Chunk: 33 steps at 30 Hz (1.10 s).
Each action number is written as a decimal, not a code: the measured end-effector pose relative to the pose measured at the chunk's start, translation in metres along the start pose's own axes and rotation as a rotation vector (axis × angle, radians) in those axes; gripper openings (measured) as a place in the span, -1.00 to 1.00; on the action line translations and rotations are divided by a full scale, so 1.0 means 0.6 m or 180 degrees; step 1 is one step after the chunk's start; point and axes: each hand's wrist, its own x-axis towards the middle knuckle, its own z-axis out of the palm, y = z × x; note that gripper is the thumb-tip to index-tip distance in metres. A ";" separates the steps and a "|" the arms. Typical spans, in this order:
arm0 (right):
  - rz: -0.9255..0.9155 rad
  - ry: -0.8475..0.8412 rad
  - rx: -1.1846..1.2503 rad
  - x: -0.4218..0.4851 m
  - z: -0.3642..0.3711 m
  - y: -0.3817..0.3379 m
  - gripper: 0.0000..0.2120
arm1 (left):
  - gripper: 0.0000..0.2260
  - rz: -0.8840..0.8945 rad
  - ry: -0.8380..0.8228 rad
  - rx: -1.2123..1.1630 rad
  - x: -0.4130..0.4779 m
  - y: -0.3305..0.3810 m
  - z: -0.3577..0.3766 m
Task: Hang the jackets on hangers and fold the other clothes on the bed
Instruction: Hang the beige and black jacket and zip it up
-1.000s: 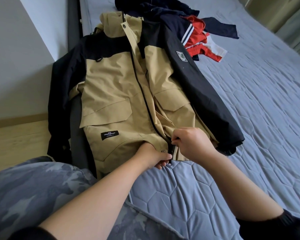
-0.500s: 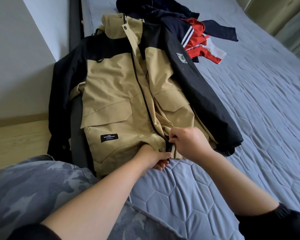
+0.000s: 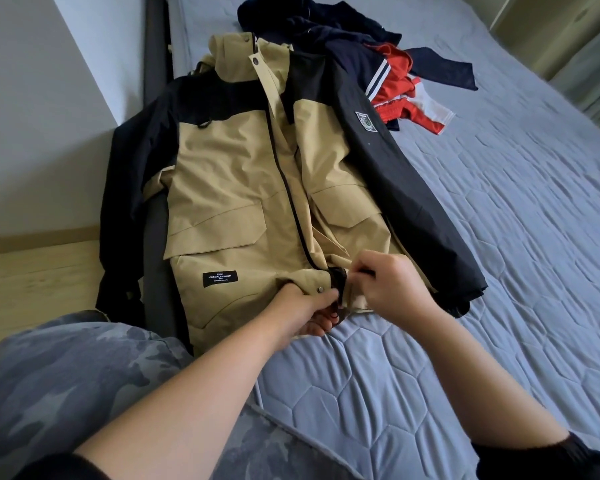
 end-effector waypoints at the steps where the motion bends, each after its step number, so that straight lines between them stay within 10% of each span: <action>1: 0.0055 -0.0098 0.0186 -0.006 -0.009 0.003 -0.88 | -0.81 0.0066 -0.0016 -0.0115 0.000 0.001 0.000; 7: -0.0745 -0.0391 -0.0085 -0.082 0.010 -0.018 -0.92 | -0.85 0.0298 0.0255 -0.0502 0.005 0.001 0.011; 19: -0.0075 -0.0093 0.0556 -0.059 0.022 0.009 -0.89 | -0.77 -0.0023 -0.0271 0.0189 0.003 -0.006 0.001; 25: 0.0362 -0.1697 0.0676 -0.048 0.006 0.020 -0.81 | -0.75 -0.0128 -0.0283 0.0517 0.010 -0.015 -0.006; 33: 0.0738 -0.1814 0.1668 -0.042 -0.002 0.047 -0.86 | -0.41 -0.0909 -0.0458 0.0965 0.014 -0.002 -0.025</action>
